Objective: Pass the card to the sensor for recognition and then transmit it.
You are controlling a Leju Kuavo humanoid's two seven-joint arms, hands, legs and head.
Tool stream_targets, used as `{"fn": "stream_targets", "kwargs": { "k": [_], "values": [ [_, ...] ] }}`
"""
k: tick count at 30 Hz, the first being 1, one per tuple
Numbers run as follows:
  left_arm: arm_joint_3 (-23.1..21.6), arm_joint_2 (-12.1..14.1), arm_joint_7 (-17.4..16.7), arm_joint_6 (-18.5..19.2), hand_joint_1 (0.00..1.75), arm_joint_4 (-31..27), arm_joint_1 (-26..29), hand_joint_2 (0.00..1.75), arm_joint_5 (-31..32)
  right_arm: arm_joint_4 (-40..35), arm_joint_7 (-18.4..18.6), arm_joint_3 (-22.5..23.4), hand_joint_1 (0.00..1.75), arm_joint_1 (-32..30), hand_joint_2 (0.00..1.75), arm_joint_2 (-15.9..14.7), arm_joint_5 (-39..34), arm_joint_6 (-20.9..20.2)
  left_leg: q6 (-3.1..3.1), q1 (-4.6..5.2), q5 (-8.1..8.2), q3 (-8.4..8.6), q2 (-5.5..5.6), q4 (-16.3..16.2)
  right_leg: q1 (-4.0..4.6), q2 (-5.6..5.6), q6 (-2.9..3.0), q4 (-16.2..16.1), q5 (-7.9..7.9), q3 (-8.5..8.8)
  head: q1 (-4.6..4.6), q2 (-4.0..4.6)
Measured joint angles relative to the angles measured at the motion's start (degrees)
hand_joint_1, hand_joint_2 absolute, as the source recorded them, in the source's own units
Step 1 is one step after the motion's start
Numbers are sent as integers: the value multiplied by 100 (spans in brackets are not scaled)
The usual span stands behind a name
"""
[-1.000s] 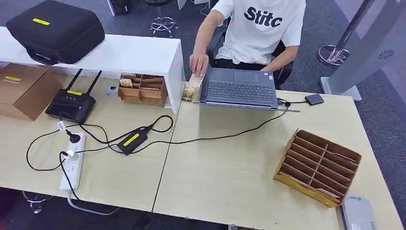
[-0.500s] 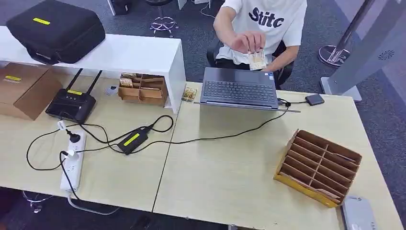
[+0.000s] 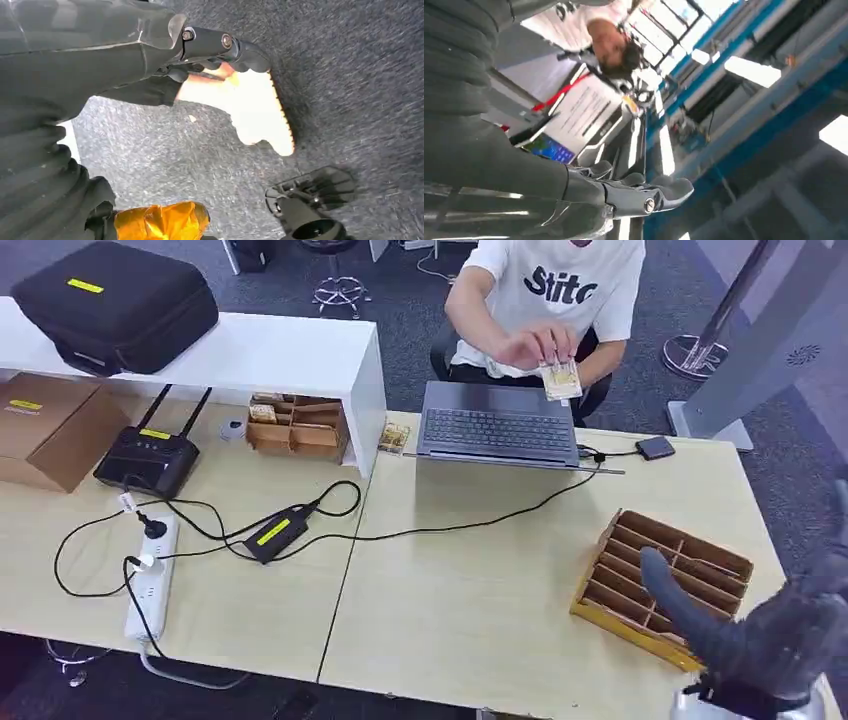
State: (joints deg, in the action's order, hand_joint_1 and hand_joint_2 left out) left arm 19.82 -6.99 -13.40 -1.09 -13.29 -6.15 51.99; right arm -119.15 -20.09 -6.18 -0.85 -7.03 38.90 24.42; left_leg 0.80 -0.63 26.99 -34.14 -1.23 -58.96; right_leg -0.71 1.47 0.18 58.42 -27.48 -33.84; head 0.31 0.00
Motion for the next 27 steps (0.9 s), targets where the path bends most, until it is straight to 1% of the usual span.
{"fn": "stream_targets", "kwargs": {
  "k": [4, 6, 9, 11, 14, 16, 19, 21, 22, 23, 24, 25, 27],
  "values": [
    [-11, -4, -110, 129, 0, 0, -111, 175, 156, 982, 659, -557, 0, 1098, 175, -320, 554, -348, -3, 0, -12, 2, -2, -2, 0, -3, 2, 2, 13, -3, 4, 0],
    [-15, -17, -138, 147, 0, 0, -145, 175, 171, 1414, 762, -781, 0, 1514, 175, -433, 617, -368, -3, 0, -19, 1, 9, -4, 0, 6, 2, 1, 13, -1, 0, 0],
    [-17, -24, -151, 158, 0, 0, -137, 175, 184, 1797, 829, -978, 0, 1856, 175, -547, 621, -359, -2, 0, -19, -2, 12, -4, 0, 9, 1, 2, 13, -2, 4, 0],
    [-24, -26, -153, 177, 0, 0, -139, 175, 232, 1974, 1051, -1095, 0, 2020, 175, -610, 852, -372, -2, 0, -18, -10, 11, -4, 0, 6, 1, 3, 12, -5, 2, 0],
    [-107, -33, -203, 247, 0, 0, -173, 175, 337, 2537, 1517, -1307, 0, 2564, 175, -648, 1331, -437, -1, 1, -17, -12, 2, -4, 0, -3, 0, 4, 13, -12, 0, 0],
    [-155, -50, -260, 295, 0, 0, -227, 175, 405, 3034, 1730, -1422, 0, 2997, 175, -647, 1540, -435, -3, 1, -19, -12, 4, -4, 0, 2, -2, 4, 15, -12, 2, 0],
    [-247, -77, -304, 343, 0, 0, -286, 175, 481, 3810, 1950, -1542, 0, 3582, 175, -639, 1675, -420, 0, 1, -26, -12, 8, -5, 0, 4, -1, 3, 22, -10, 0, 0],
    [-300, -96, -315, 350, 0, 0, -302, 175, 527, 4291, 2014, -1581, 0, 3862, 175, -608, 1688, -381, 1, 0, -26, -12, 14, -7, 0, 8, -3, 4, 23, -10, 2, 0],
    [-317, -109, -321, 356, 0, 0, -305, 175, 538, 4513, 2036, -1605, 80, 3965, 175, -595, 1714, -354, 1, 0, -26, -12, 15, -7, 0, 9, -3, 4, 23, -10, 4, 0],
    [-343, -118, -324, 363, 0, 0, -306, 175, 547, 4686, 2055, -1620, 136, 4029, 175, -586, 1727, -317, 1, 0, -26, -12, 16, -7, 0, 10, -3, 3, 23, -10, 0, 0],
    [-367, -127, -332, 365, 0, 0, -306, 175, 549, 4815, 2055, -1631, 148, 4063, 175, -584, 1736, -276, 1, 0, -26, -13, 18, -7, 0, 12, -3, 3, 23, -9, 2, 0],
    [-385, -131, -341, 363, 0, 0, -306, 175, 551, 4884, 2055, -1638, 152, 4081, 175, -582, 1736, -258, 1, 0, -26, -16, 19, -7, 0, 12, -3, 3, 23, -11, 2, 0],
    [-396, -138, -343, 363, 0, 0, -307, 175, 558, 5072, 2058, -1660, 152, 4113, 175, -569, 1754, -215, 1, 1, -25, -18, 18, -7, 0, 9, -3, 2, 22, -14, 2, 0]
  ]
}}
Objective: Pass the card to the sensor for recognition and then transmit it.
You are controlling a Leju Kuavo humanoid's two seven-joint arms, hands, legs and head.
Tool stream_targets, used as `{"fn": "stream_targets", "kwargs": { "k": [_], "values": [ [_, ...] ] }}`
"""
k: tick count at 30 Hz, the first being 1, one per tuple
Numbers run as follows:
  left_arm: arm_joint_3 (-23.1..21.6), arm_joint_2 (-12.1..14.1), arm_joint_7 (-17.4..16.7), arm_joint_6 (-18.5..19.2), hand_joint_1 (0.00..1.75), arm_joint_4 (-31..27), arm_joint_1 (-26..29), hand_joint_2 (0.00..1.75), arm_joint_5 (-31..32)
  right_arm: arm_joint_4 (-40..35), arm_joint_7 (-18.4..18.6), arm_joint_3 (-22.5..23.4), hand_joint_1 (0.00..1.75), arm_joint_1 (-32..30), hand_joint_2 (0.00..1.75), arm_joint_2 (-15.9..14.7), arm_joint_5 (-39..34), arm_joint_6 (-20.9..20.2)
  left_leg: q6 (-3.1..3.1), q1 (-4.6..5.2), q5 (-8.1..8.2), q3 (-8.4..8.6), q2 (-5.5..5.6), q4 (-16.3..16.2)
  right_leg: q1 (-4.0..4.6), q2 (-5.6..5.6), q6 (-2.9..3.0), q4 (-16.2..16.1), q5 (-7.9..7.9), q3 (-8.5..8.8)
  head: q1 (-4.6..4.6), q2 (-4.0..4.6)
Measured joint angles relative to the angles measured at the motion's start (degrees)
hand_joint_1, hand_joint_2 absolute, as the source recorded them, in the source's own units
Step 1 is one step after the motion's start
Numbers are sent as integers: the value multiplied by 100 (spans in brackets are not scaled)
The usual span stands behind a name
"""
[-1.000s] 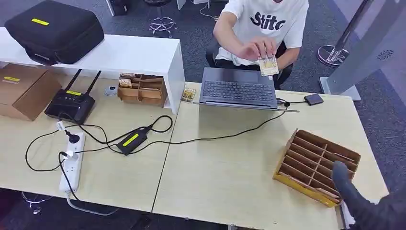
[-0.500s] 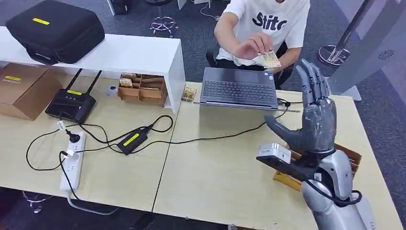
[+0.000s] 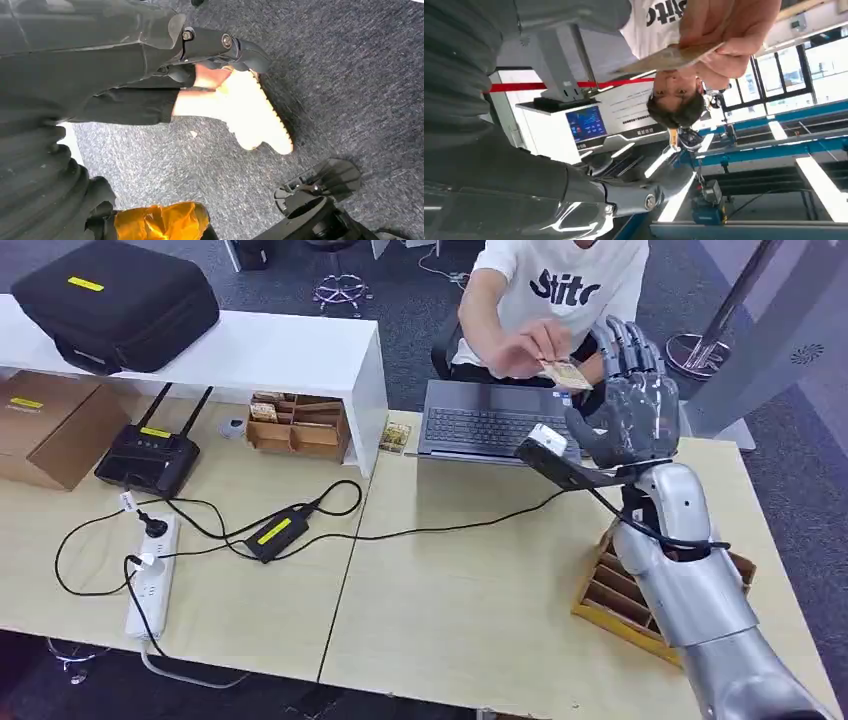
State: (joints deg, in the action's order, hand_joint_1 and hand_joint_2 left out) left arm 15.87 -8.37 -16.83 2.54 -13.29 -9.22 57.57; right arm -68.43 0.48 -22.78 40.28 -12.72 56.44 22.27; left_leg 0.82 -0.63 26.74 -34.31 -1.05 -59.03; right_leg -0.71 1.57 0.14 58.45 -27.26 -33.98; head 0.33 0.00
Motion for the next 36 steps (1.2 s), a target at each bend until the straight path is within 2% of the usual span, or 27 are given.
{"fn": "stream_targets", "kwargs": {
  "k": [7, 8, 20, 21, 24, 36],
  "values": [
    [-39, 0, 2, -2, 0, 0, -1, 175, 0, 275, -2, -81, 152, 40, 175, 9, 0, 6, 1, 0, 1, -2, 0, 0, 0, 0, -1, -1, -2, -3, 0, 0],
    [-39, 0, 2, -2, 0, 0, 0, 175, 0, 297, -2, -90, 168, 41, 175, 9, 0, 6, 1, 0, 1, -2, 0, 0, 0, 0, -1, -1, -2, -3, 0, 0],
    [-39, 0, 7, -20, 0, 0, 1, 175, -15, 343, -72, -133, 162, 14, 175, 11, 85, 96, 0, 0, 0, -2, 1, 0, 0, 1, -1, -2, -1, -2, 0, 0],
    [-39, 0, 7, -20, 0, 0, 2, 175, -20, 332, -98, -135, 168, -6, 175, 11, 90, 103, 0, 0, 1, -2, 1, 0, 0, 1, -1, -2, -1, -2, 0, 0],
    [-39, 2, 15, -22, 0, 0, 2, 175, -31, 282, -147, -142, 162, -61, 175, 11, 105, 103, 1, 0, 1, -2, 0, 0, 0, 1, -1, -2, -1, -3, 0, 0],
    [-39, 2, 79, -55, 0, 0, 12, 175, -92, -4, -214, -151, 164, -276, 175, -52, 144, 107, 1, 0, 1, -1, -1, 0, 0, -1, -1, -2, -2, -5, 0, 0]
  ]
}}
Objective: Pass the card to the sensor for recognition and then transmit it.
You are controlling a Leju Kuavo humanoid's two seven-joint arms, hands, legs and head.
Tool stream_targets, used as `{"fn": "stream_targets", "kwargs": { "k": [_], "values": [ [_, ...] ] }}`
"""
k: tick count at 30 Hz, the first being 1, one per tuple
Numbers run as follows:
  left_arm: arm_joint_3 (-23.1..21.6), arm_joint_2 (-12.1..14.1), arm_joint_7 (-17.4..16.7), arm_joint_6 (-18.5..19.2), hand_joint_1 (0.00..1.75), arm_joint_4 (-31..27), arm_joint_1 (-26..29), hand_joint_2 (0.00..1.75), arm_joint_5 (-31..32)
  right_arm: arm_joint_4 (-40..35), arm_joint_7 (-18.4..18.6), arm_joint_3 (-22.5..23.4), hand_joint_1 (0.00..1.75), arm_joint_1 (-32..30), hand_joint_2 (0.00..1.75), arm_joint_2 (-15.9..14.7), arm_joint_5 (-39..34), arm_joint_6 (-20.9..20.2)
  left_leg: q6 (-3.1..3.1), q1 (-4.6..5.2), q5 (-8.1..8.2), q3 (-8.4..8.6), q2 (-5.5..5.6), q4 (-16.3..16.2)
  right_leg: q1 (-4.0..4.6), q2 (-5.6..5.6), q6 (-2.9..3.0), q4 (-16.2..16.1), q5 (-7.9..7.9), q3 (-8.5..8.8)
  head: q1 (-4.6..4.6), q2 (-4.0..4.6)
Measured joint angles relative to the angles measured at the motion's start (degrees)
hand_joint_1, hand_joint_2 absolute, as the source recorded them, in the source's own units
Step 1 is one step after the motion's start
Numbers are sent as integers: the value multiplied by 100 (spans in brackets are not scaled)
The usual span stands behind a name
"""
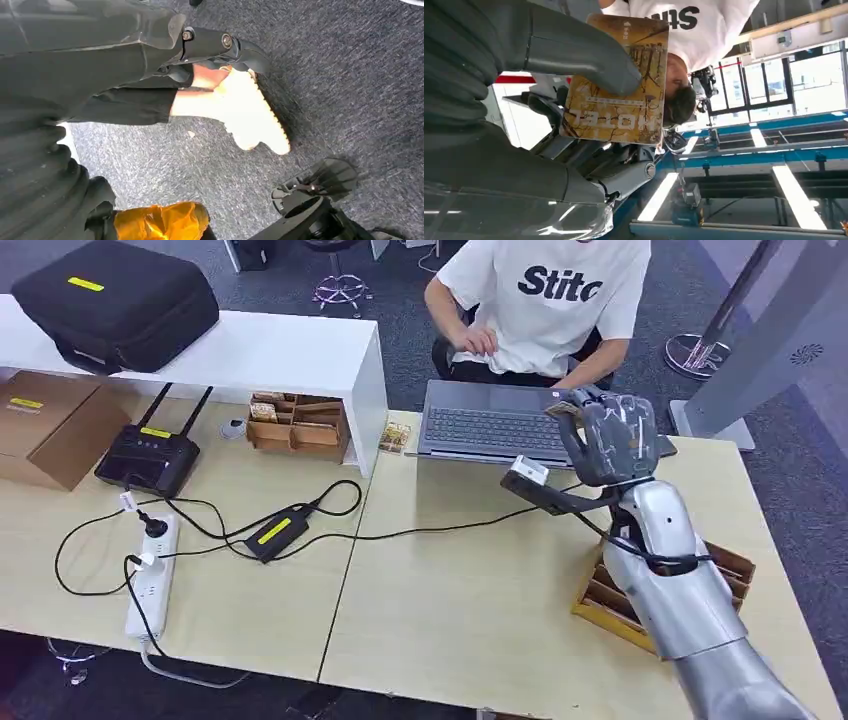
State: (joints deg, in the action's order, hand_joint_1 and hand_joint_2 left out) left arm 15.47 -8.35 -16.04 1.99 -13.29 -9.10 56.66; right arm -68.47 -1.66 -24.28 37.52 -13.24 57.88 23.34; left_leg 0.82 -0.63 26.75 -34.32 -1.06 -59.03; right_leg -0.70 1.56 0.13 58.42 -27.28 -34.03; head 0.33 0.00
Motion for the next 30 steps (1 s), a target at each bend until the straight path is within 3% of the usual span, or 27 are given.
{"fn": "stream_targets", "kwargs": {
  "k": [3, 14, 17, 22, 25, 30],
  "values": [
    [0, 0, 22, -35, 0, 0, 9, 175, -48, -173, -55, 53, 175, -182, 175, -95, -175, 59, 0, 0, 0, -1, 3, 0, 0, 5, 0, -1, 0, 1, 0, 0],
    [2, 11, 94, -140, 0, 0, 53, 175, -175, -870, -208, 588, 175, -1019, 175, -479, -654, 243, -7, 1, 7, 3, 0, -2, -1, 0, -1, -7, -1, -8, 2, 0],
    [24, 13, 197, -251, 0, 0, 113, 175, -304, -1463, -545, 1155, 175, -1815, 175, -588, -1546, 476, -8, -1, 8, -3, 64, -2, 1, 63, -10, -9, -23, 21, 0, 0],
    [48, 63, 221, -273, 0, 0, 206, 175, -332, -1979, -798, 1889, 175, -2472, 175, -619, -1609, 363, -9, 1, 23, -6, 22, 0, -1, 22, -9, -8, -23, 7, 0, 0],
    [81, 66, 271, -394, 0, 0, 213, 175, -481, -2226, -822, 2230, 175, -2863, 175, -608, -2233, 352, -10, -1, 23, -2, 39, -1, 0, 41, -14, -15, -31, 17, -2, 0],
    [236, 125, 393, -531, 0, 0, 360, 175, -638, -2686, -1451, 3339, 175, -3860, 175, -324, -3110, 42, -11, 0, 36, -2, 59, 0, -1, 53, -23, -14, -42, 24, 2, 0]
  ]
}}
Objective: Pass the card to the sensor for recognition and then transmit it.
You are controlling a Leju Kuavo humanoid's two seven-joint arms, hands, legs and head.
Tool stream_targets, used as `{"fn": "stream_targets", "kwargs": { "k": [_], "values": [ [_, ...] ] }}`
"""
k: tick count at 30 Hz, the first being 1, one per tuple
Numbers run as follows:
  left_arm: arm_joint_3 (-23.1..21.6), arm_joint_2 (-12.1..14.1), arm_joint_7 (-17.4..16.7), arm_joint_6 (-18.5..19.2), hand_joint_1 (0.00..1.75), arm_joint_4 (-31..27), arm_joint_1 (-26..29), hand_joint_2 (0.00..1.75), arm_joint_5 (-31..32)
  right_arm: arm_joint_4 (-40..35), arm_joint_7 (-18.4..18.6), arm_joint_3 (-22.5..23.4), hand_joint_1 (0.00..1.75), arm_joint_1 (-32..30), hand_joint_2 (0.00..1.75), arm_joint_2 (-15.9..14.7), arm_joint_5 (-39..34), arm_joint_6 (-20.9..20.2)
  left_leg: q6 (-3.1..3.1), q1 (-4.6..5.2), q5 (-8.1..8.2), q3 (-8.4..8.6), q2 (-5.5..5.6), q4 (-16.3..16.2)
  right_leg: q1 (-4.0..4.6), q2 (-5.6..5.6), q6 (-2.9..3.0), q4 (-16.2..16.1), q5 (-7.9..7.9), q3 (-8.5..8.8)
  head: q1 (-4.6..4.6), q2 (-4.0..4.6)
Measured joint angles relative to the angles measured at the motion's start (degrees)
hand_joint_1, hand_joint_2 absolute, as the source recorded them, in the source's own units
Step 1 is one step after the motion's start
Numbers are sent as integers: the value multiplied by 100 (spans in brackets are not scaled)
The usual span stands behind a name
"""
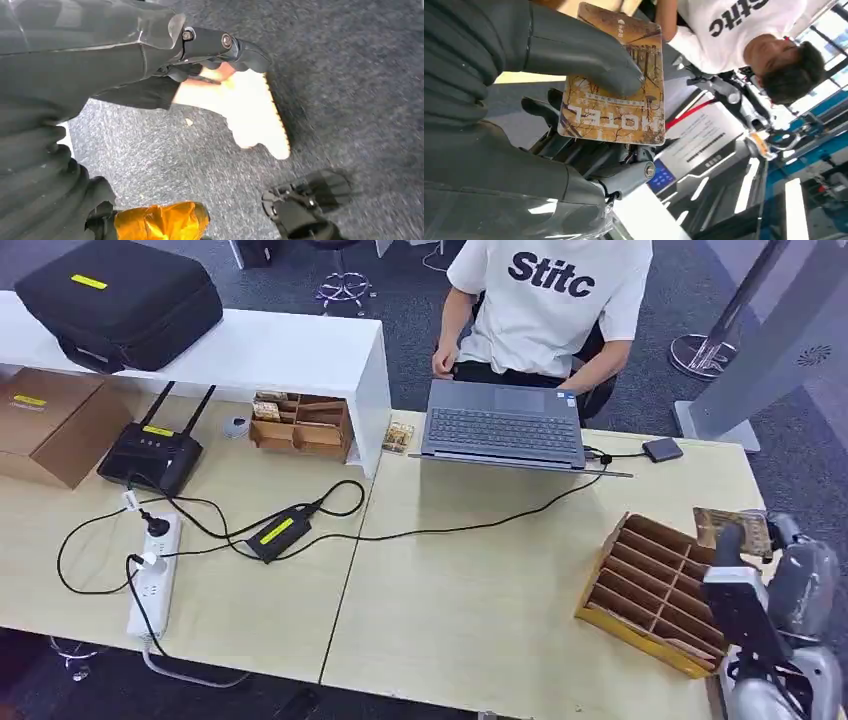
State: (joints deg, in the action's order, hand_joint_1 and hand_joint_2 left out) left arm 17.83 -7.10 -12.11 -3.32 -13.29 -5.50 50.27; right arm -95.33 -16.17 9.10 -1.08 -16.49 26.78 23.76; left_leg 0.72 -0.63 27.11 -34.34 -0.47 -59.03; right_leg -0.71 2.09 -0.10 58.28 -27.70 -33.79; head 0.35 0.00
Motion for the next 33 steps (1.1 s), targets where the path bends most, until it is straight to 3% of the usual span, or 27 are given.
{"fn": "stream_targets", "kwargs": {
  "k": [8, 15, 22, 27, 33],
  "values": [
    [221, 26, 79, -118, 0, 0, 45, 175, -149, -490, -267, 1113, 175, -871, 175, 621, -263, -319, 0, 0, 3, 0, -2, 2, 0, -1, 5, 0, -8, -2, -2, 0],
    [317, 48, 109, -153, 0, 0, 53, 175, -173, -599, -298, 1728, 175, -1036, 175, 1006, -136, -591, 0, 0, 3, 4, -15, 2, 0, -9, 6, 0, -7, -1, -2, 0],
    [400, 50, 109, -162, 0, 0, 55, 175, -138, -473, 131, 2197, 175, -1027, 175, 1113, 452, -802, -1, 1, 3, 3, -15, 2, -1, -9, 6, -1, -7, 0, -2, 0],
    [426, 50, 109, -166, 0, 0, 55, 175, -138, -366, 226, 2344, 175, -1022, 175, 1113, 509, -835, -1, 1, 4, 4, -16, 2, -1, -10, 6, -1, -7, -1, 0, 0],
    [501, 52, 107, -168, 0, 0, 60, 175, -138, -142, 837, 2495, 175, -1019, 175, 1054, 1005, -1426, -1, 0, 4, 4, -17, 2, -1, -11, 6, 0, -7, -1, -2, 0]
  ]
}}
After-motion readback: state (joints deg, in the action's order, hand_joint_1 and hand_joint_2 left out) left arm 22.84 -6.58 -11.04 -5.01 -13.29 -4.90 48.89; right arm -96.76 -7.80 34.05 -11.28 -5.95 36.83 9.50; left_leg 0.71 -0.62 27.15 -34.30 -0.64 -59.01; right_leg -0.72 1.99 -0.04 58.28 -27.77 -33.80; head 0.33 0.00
